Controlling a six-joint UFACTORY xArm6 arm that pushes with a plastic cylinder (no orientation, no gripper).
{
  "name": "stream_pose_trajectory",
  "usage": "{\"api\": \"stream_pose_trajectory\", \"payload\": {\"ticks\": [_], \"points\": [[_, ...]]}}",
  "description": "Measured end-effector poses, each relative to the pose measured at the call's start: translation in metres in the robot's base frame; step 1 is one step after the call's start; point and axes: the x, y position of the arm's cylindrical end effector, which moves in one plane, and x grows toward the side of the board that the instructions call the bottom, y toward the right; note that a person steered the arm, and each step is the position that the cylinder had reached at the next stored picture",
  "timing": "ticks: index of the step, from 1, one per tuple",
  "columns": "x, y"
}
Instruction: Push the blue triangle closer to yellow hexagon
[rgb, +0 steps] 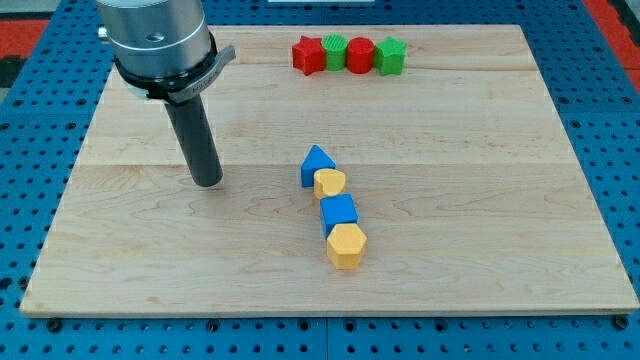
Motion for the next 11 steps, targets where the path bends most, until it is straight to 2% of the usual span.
{"api": "stream_pose_trajectory", "payload": {"ticks": [2,3,5,7,8,9,10,11], "points": [[-0.093,0.000],[-0.119,-0.036],[-0.043,-0.036],[-0.011,0.081],[-0.012,0.144],[-0.014,0.183],[-0.040,0.168],[-0.054,0.189]]}}
